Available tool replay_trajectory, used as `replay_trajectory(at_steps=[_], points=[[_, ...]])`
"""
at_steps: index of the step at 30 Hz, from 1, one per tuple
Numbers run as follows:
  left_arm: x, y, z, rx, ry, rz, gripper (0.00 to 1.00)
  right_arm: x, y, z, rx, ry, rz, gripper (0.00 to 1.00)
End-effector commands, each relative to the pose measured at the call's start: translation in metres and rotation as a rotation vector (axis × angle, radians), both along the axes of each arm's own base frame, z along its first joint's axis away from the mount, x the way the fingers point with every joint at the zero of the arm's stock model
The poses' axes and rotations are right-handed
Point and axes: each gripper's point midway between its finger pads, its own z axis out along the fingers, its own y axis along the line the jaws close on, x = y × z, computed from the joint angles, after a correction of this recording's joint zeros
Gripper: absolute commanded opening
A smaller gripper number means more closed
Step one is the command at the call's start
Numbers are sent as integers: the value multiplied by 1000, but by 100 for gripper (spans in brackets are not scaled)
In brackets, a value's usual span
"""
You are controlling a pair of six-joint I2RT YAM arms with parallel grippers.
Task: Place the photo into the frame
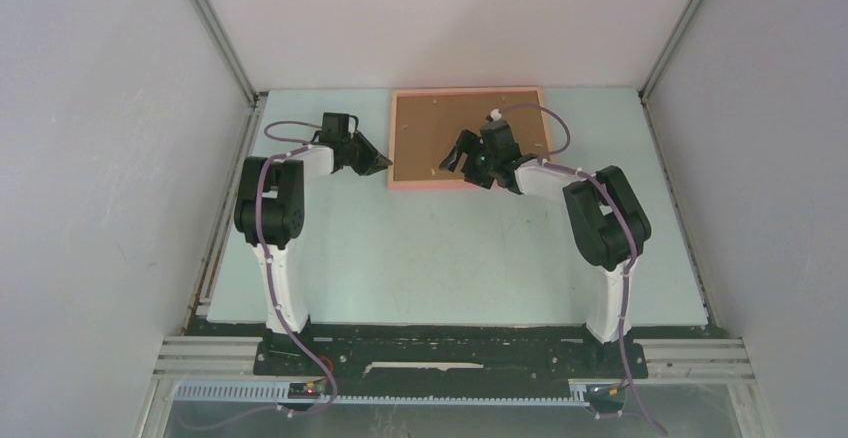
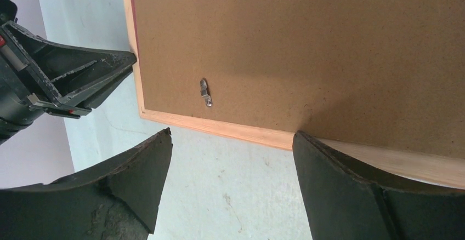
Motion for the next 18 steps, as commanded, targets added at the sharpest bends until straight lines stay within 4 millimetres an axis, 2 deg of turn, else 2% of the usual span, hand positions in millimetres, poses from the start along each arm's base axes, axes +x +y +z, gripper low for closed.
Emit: replay_trajectory(at_steps=[1, 5, 10, 12, 15, 18], points=[[-2, 9, -15, 34, 49, 12, 18, 20, 6, -8, -37, -31, -44, 89], [-3, 8, -14, 32, 48, 11, 18, 31, 6, -13, -66, -31, -68, 88], [-3, 8, -14, 31, 48, 8, 18, 38, 6, 1, -100, -48, -43, 88], [-2, 8, -12, 33, 42, 6, 18, 36, 7, 17, -88, -50, -13, 88], [-2, 9, -6, 43, 14, 2, 19, 35, 9, 59, -52, -122, 9, 90], [-2, 10, 2, 64, -24, 1, 23, 48, -5, 96, -65, -218, -29, 91]])
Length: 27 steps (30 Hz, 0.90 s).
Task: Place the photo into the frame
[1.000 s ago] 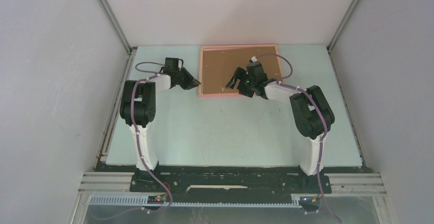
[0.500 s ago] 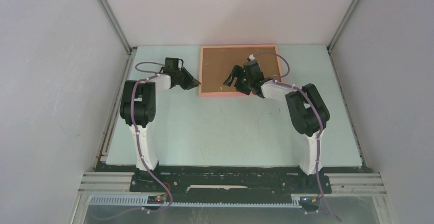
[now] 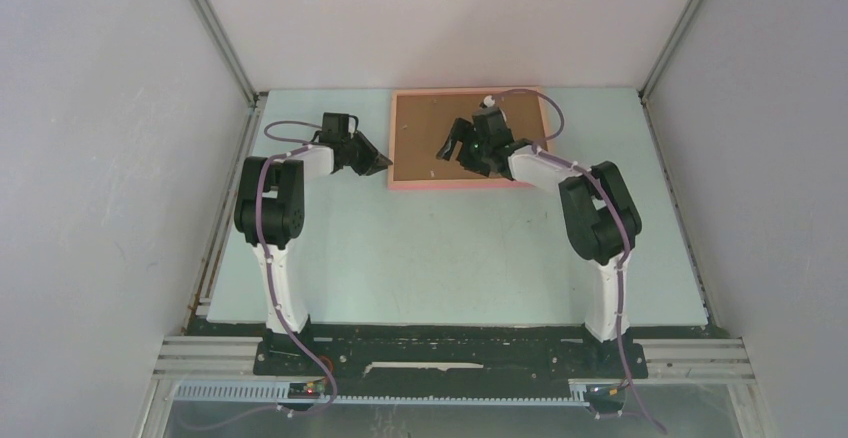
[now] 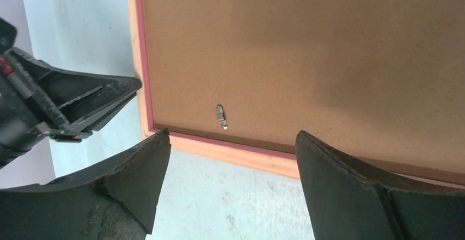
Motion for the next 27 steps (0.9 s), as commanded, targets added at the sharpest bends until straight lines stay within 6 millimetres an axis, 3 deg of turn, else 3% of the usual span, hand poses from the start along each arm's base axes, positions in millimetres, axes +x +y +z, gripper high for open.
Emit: replay_trajectory(at_steps=[1, 4, 7, 13, 15, 17, 20, 23, 27], points=[[-2, 9, 5, 65, -37, -3, 25, 27, -22, 93, 8, -209, -34, 92], [-3, 9, 13, 91, -78, -5, 34, 56, -66, 101, 18, -203, -129, 92], [-2, 9, 19, 120, -104, -4, 44, 73, -124, 92, 14, -164, -205, 92], [-1, 9, 19, 130, -109, -2, 59, 64, -231, 31, -135, 50, -320, 92], [0, 9, 19, 134, -110, 0, 63, 58, -255, 14, -159, 106, -327, 92], [1, 8, 19, 138, -115, -3, 65, 51, -267, -5, -153, 176, -311, 92], [3, 6, 18, 152, -116, -8, 66, 45, -263, -27, -125, 239, -245, 89], [4, 4, 17, 163, -114, -11, 66, 44, -253, -27, -97, 237, -185, 85], [4, 4, 16, 167, -109, -12, 65, 39, -253, -31, -174, 257, -166, 81]])
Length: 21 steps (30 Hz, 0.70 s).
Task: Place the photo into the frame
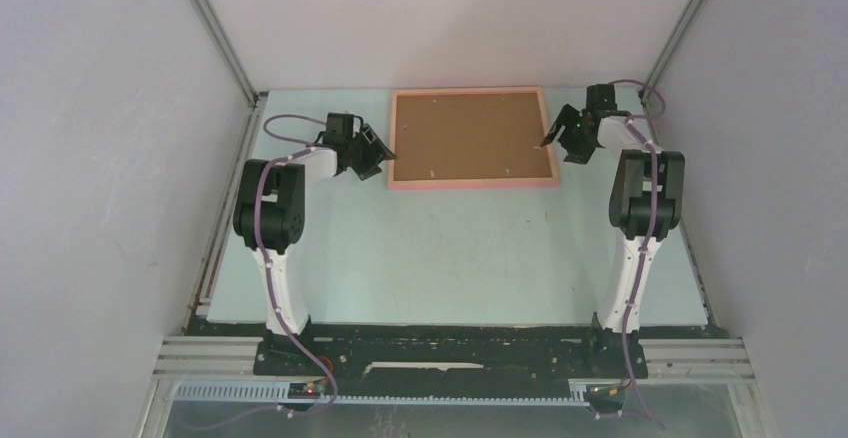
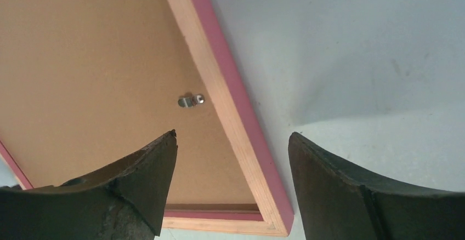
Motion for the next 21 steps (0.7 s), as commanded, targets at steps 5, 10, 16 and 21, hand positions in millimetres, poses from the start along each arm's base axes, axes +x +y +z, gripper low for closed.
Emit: replay_trajectory(at_steps=[5, 10, 16, 21], points=[[5, -1, 13, 37, -38, -20, 65, -8, 21, -7, -90, 78, 130, 72], [4, -3, 14, 29, -37, -27, 64, -6, 24, -7, -245, 108, 140, 70], [3, -5, 15, 22, -39, -36, 64, 3, 24, -8, -343, 128, 133, 67], [2, -6, 16, 15, -40, -43, 63, 11, 25, -14, -365, 149, 131, 60]])
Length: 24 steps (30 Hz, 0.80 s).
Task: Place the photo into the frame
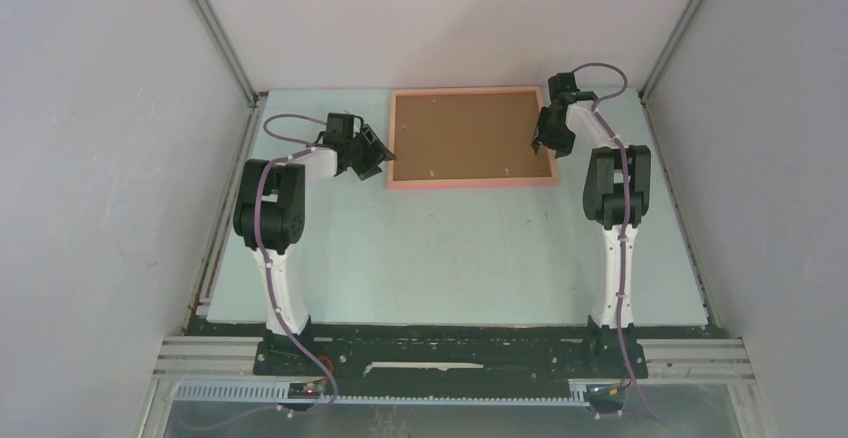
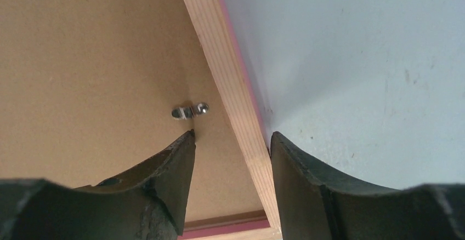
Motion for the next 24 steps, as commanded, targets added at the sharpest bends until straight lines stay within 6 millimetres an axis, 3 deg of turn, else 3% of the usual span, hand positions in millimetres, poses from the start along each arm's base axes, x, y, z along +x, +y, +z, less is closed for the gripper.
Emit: replay_trajectory(at_steps=[1, 10, 24], points=[[3, -6, 17, 3, -38, -38, 64, 12, 3, -1, -47, 3, 8, 60], [2, -8, 18, -5, -39, -48, 63, 21, 10, 3, -41, -4, 15, 66], [2, -9, 20, -15, -47, -55, 62, 38, 6, 9, 49, -53, -70, 42]])
